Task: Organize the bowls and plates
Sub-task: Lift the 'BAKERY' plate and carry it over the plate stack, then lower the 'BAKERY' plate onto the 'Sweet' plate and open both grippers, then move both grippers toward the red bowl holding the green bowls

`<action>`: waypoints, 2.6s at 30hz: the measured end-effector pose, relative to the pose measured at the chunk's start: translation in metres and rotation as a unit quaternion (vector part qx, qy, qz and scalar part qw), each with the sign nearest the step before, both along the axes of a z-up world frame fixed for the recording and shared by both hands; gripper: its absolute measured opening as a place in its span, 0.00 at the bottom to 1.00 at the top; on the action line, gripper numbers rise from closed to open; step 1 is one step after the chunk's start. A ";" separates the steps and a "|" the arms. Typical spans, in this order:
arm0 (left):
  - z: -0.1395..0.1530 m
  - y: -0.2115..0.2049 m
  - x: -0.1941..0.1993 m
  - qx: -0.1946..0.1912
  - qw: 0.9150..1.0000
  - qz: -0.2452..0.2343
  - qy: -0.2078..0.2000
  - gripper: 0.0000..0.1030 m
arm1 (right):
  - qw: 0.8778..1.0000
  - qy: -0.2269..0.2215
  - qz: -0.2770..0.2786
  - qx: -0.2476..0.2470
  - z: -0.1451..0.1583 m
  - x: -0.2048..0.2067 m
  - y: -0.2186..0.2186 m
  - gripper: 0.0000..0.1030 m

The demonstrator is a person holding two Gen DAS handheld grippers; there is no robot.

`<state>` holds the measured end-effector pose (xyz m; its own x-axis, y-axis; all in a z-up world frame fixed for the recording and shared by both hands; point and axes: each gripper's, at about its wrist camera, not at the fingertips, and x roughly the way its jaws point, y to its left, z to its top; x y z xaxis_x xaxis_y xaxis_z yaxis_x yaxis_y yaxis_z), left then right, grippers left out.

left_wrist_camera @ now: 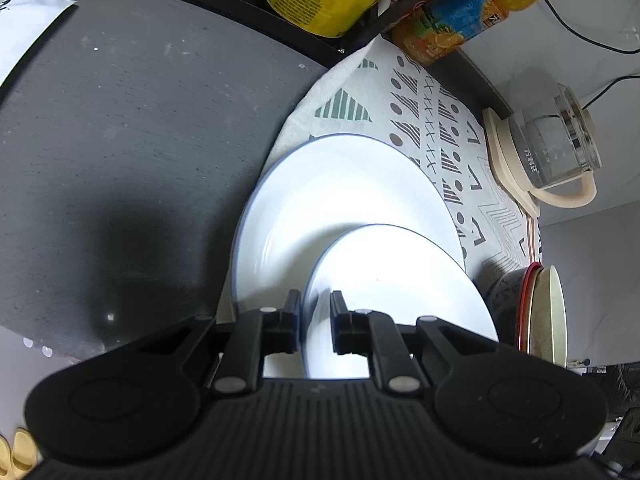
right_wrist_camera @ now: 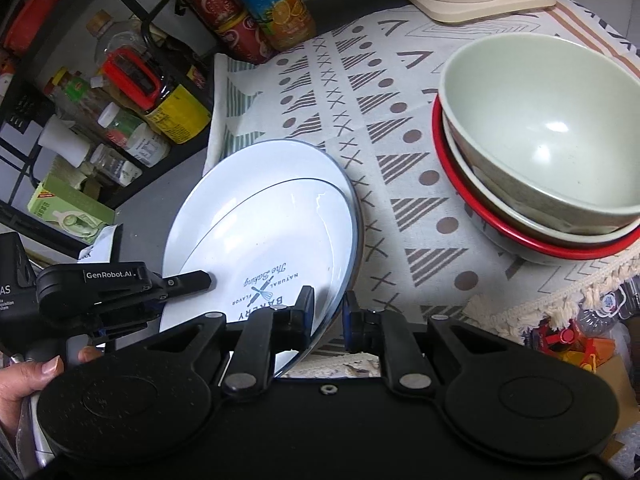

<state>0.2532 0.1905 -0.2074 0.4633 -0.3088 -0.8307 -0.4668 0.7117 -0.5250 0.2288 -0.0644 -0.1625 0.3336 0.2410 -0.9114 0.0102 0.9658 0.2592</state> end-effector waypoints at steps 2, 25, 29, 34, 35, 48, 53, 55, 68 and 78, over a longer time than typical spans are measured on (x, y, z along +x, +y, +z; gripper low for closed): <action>-0.001 -0.002 0.001 0.003 1.000 -0.002 -0.001 0.12 | 1.000 0.001 -0.003 -0.002 -0.001 0.000 -0.001 0.14; 0.035 -0.002 -0.023 0.086 0.995 0.041 -0.013 0.47 | 0.999 -0.003 -0.014 -0.038 -0.020 0.015 0.009 0.08; 0.039 0.001 -0.035 0.111 0.992 0.057 -0.012 0.53 | 0.999 -0.001 -0.013 -0.037 -0.023 0.018 0.009 0.09; 0.024 -0.001 -0.035 0.090 0.995 0.051 0.010 0.53 | 0.999 0.006 -0.009 -0.040 -0.026 0.020 0.013 0.14; 0.021 -0.003 -0.034 0.089 0.995 0.047 0.011 0.53 | 0.999 0.009 -0.009 -0.037 -0.026 0.020 0.013 0.15; 0.025 -0.013 -0.026 0.101 0.994 0.028 0.011 0.53 | 0.999 -0.019 0.015 -0.020 0.002 0.009 0.014 0.30; 0.043 -0.017 -0.021 0.107 0.994 0.021 0.001 0.69 | 0.998 -0.057 0.024 -0.013 0.026 0.004 0.007 0.57; 0.052 -0.019 -0.020 0.116 0.993 0.021 -0.010 0.78 | 0.997 -0.066 0.027 -0.008 0.034 0.005 0.004 0.65; 0.084 -0.049 0.003 0.113 0.991 -0.034 -0.056 0.82 | 0.989 -0.144 -0.012 0.005 0.074 -0.002 -0.035 0.89; 0.094 -0.089 0.029 0.103 0.986 -0.100 -0.081 0.82 | 0.982 -0.162 -0.096 -0.014 0.081 -0.012 -0.088 0.90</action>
